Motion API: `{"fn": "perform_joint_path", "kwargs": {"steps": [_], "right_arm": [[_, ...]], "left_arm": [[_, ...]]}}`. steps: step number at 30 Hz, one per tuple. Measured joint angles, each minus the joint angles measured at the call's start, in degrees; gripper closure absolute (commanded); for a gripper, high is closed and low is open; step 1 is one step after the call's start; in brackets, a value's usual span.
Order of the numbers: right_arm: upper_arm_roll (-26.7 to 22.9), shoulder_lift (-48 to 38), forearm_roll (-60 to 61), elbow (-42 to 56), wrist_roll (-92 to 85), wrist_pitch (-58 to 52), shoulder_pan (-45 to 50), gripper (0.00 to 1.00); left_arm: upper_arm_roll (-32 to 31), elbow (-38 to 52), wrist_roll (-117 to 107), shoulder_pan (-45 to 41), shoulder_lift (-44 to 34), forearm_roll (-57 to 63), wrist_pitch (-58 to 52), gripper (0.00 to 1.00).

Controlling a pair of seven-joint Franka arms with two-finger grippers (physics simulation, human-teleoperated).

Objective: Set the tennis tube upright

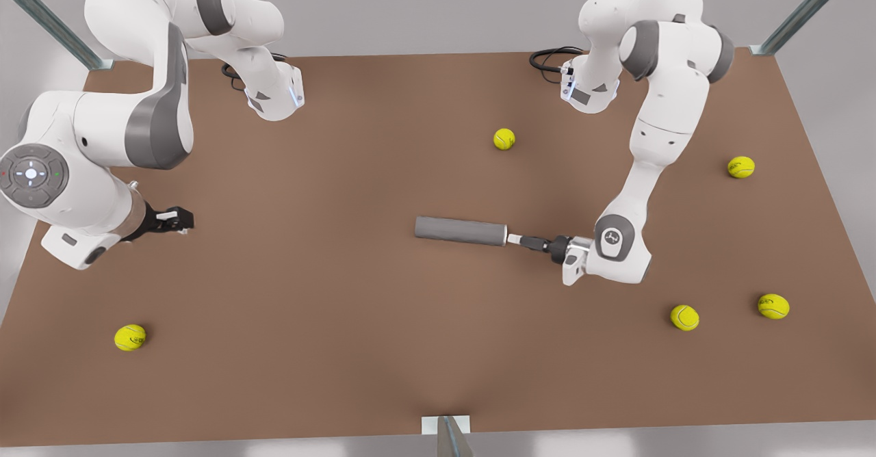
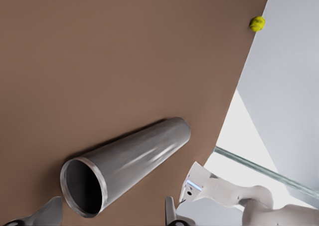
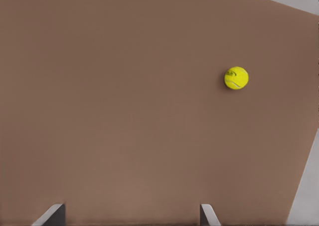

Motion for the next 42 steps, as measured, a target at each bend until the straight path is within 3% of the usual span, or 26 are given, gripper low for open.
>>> {"fn": "perform_joint_path", "kwargs": {"steps": [17,37,38,40,42], "right_arm": [[-0.1,0.0,-0.6,0.1,7.5,-1.9,1.2,0.00],[-0.2,0.0,-2.4,0.1,10.8,-2.2,4.1,0.00],[-0.2,-0.1,-2.4,0.1,10.9,-2.2,4.1,0.00],[-0.1,-0.1,-2.4,0.1,11.1,-2.3,4.1,0.00],[0.0,-0.1,-2.4,0.1,11.2,-2.3,4.1,0.00]], "left_arm": [[-0.2,-3.8,12.4,-2.6,0.4,0.2,3.5,0.00],[-0.2,-2.9,12.4,-6.1,0.4,-4.4,4.2,0.00],[-0.2,-2.9,12.3,-6.2,0.4,-4.4,4.2,0.04],[-0.2,-2.9,12.1,-6.1,0.4,-4.4,4.2,0.33],[-0.2,-2.9,11.9,-6.1,0.4,-4.3,4.2,0.41]]}}
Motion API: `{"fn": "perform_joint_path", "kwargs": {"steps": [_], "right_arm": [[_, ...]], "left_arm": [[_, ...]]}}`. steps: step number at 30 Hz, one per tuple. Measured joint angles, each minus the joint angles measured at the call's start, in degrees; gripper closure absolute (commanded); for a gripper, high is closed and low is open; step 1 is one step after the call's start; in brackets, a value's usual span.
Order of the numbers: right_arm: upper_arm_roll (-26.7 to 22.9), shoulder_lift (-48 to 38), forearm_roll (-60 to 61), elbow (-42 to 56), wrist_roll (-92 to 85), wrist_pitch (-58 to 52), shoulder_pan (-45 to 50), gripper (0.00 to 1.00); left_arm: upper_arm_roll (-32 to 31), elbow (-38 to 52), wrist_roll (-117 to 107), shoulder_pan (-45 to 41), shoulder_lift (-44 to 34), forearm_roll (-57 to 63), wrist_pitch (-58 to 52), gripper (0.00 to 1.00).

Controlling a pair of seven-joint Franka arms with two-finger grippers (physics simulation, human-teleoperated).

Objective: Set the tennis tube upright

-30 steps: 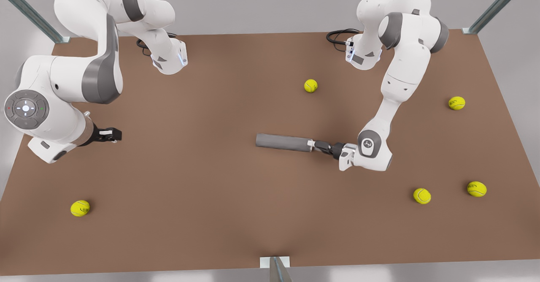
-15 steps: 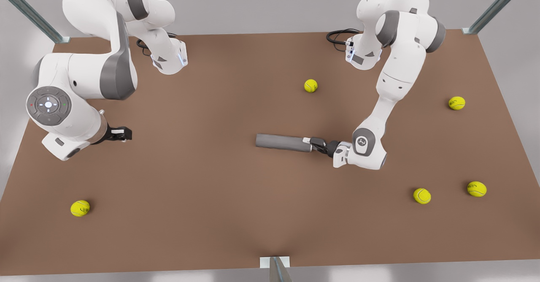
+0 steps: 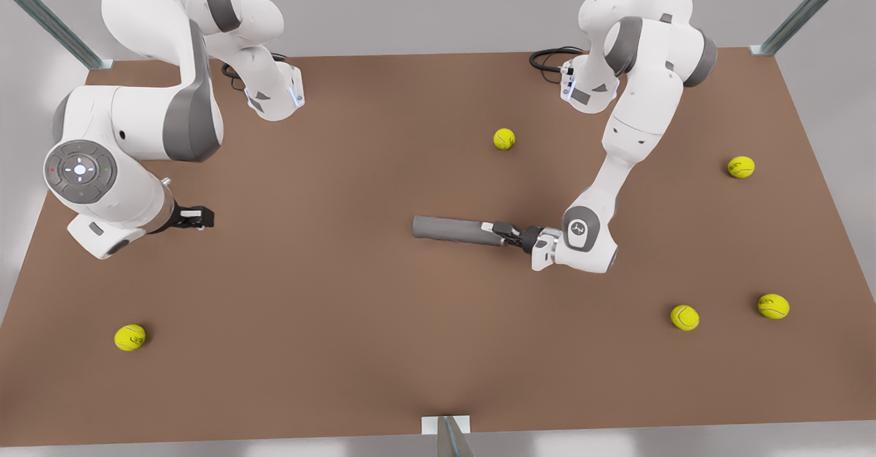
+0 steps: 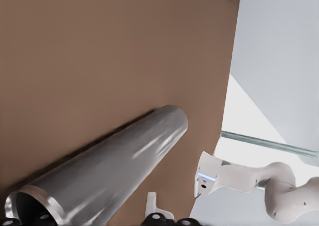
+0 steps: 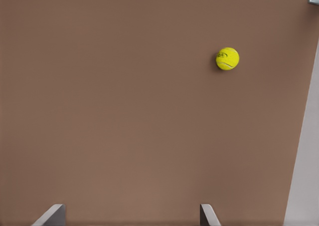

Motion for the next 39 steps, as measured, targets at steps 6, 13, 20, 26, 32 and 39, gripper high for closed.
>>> {"fn": "perform_joint_path", "kwargs": {"steps": [6,13,20,26,32,39], "right_arm": [[-0.1,0.0,0.0,0.0,0.4,0.0,0.0,0.00],[0.0,0.0,0.1,0.0,0.6,-0.1,0.0,0.00],[0.1,0.0,0.1,0.0,0.8,-0.4,0.1,0.00],[0.1,0.0,0.7,0.0,0.9,-0.8,0.2,0.00],[0.0,0.1,1.4,0.0,1.0,-0.9,-0.3,0.00],[0.0,0.0,2.2,0.0,1.1,-1.2,-0.3,0.00]], "left_arm": [[0.1,0.1,-0.5,0.2,0.0,0.1,-0.2,0.57],[0.1,0.4,-1.1,0.4,-0.4,0.5,-0.3,0.67],[1.3,3.5,-3.6,0.6,-4.7,8.0,-2.8,0.72],[4.4,5.9,-7.3,0.6,-12.5,18.3,-8.3,0.79],[5.9,8.6,-10.9,0.6,-16.4,25.4,-13.2,0.79],[6.7,14.2,-16.0,0.7,-17.2,31.2,-17.2,0.79]]}}
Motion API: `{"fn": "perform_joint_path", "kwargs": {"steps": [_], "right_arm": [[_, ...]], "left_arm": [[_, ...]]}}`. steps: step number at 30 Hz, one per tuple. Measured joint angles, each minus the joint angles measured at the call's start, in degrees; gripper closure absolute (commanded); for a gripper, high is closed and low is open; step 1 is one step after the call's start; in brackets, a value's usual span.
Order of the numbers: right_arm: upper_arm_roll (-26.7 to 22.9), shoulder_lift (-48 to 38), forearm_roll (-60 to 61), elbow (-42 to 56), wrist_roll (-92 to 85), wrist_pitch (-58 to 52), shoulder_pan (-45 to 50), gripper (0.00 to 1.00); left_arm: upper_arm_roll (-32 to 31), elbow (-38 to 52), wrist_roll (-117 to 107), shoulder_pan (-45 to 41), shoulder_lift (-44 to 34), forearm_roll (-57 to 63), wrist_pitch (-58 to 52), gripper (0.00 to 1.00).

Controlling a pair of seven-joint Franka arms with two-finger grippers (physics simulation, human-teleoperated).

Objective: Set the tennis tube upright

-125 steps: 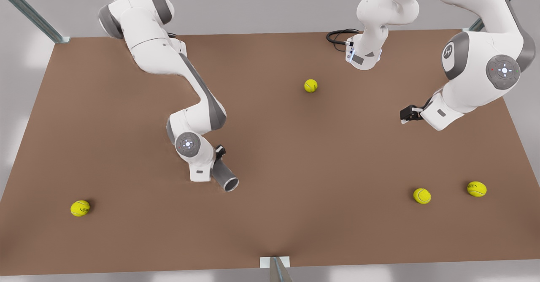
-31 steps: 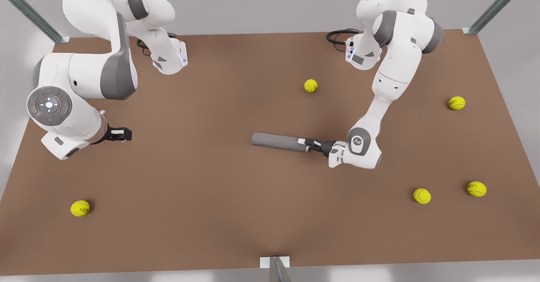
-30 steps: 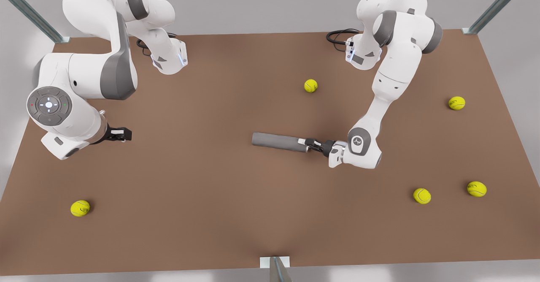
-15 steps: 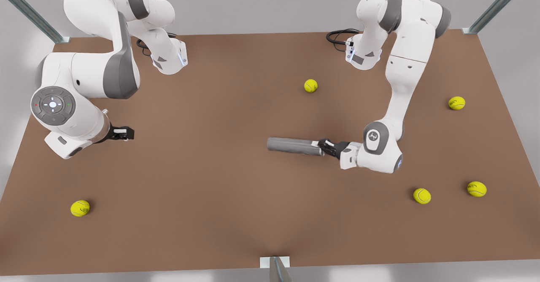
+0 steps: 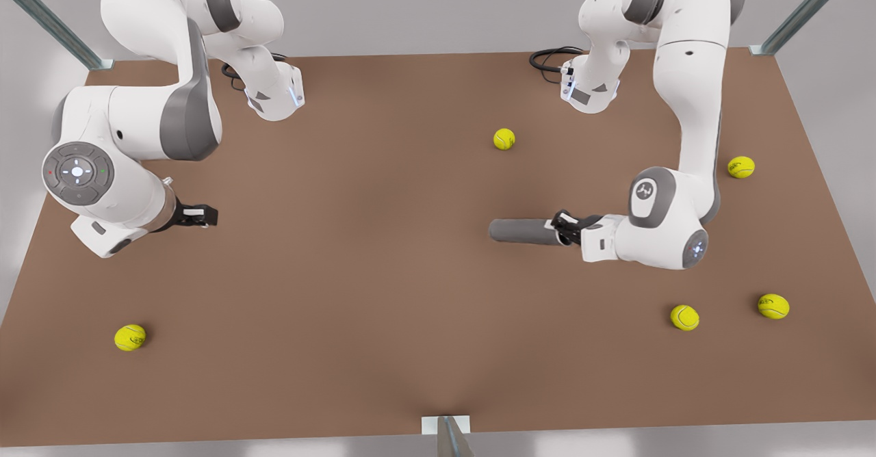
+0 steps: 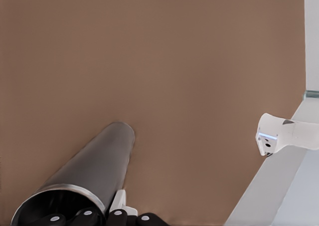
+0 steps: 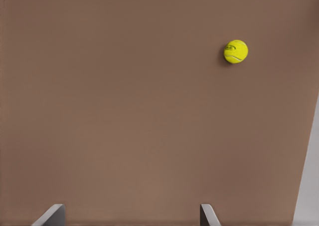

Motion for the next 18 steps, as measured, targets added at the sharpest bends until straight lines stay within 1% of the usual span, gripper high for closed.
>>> {"fn": "perform_joint_path", "kwargs": {"steps": [3,7,14,18], "right_arm": [[0.0,0.1,0.4,0.0,0.0,-0.2,0.0,0.00],[0.0,0.0,0.6,0.0,0.1,-0.3,0.0,0.00],[0.1,0.0,0.6,0.0,0.1,-0.4,0.2,0.00],[0.1,0.0,0.7,0.0,0.2,-0.4,0.4,0.00]], "left_arm": [[0.2,3.5,-2.2,0.0,-0.2,3.3,-0.8,0.79],[0.2,5.6,-5.1,0.0,-1.0,9.4,-1.5,0.79],[0.2,7.8,-10.1,-0.1,-2.3,22.6,-1.5,0.79],[0.3,8.1,-14.4,-0.1,-2.5,27.1,-0.4,0.79]]}}
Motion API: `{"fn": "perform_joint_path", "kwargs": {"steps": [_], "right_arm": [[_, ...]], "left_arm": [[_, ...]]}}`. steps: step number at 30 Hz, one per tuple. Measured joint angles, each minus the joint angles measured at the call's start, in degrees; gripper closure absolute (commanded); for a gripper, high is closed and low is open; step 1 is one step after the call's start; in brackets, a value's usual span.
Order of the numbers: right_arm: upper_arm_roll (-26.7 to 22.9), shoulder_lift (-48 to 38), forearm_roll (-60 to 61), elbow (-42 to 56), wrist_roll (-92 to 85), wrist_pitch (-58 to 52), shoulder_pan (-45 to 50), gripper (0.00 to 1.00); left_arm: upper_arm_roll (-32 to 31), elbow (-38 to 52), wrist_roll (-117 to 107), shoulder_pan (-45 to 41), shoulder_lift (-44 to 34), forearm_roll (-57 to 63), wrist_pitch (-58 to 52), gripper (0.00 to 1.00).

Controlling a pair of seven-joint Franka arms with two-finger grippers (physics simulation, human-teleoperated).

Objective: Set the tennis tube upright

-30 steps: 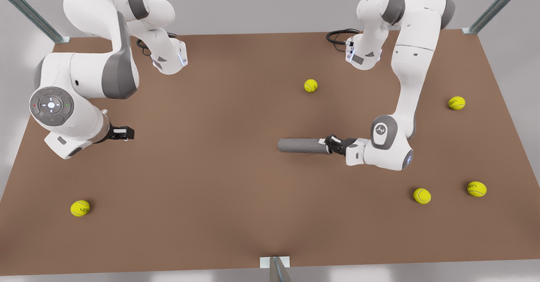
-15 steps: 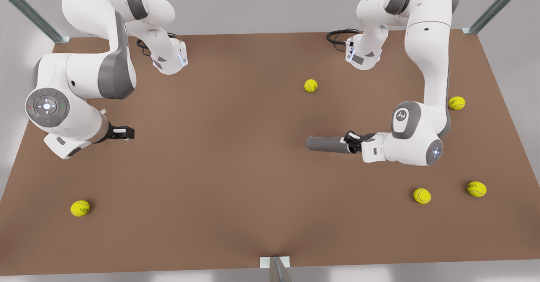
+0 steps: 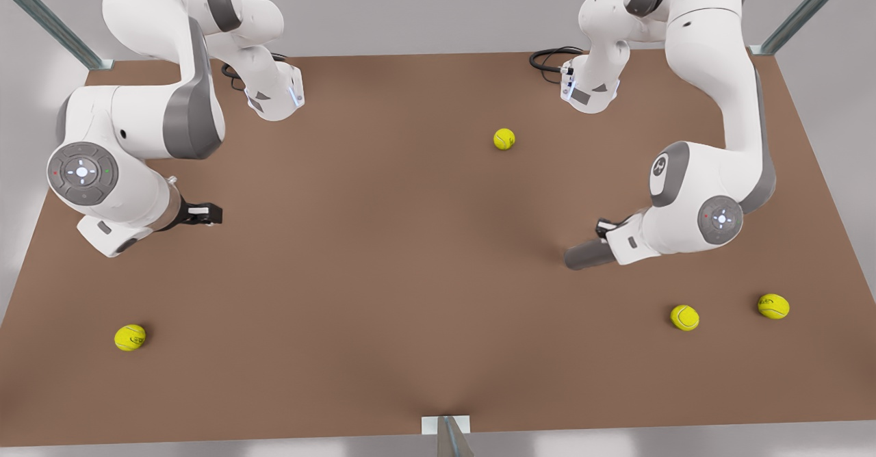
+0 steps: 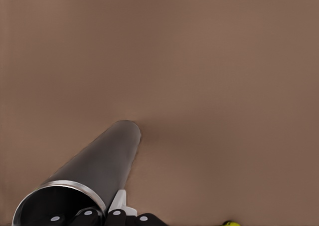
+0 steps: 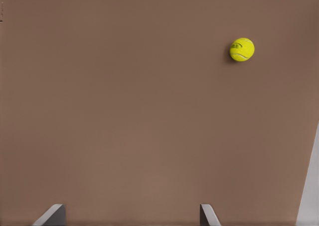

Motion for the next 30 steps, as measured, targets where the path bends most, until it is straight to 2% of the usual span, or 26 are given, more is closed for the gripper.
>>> {"fn": "perform_joint_path", "kwargs": {"steps": [15,16,17,18,30], "right_arm": [[-0.1,-0.1,0.4,0.0,0.0,-0.4,0.0,0.00],[-0.1,-0.1,0.6,0.0,0.0,-0.6,0.1,0.00],[-0.1,-0.1,0.8,0.0,0.0,-0.8,-0.1,0.00],[-0.2,-0.1,1.3,0.0,-0.1,-1.0,-0.4,0.00],[-0.5,0.0,6.8,0.0,0.0,-1.4,-3.0,0.00]], "left_arm": [[-0.2,-0.6,-12.3,2.8,5.5,3.4,6.5,0.79],[-0.2,-0.6,-12.8,2.8,5.6,3.4,6.7,0.64],[-0.2,-0.6,-13.3,2.8,5.6,3.3,6.8,0.13],[-0.2,-0.6,-13.7,2.8,5.6,3.1,7.0,0.00],[-0.3,-0.3,-17.0,2.8,4.5,2.8,6.0,0.00]]}}
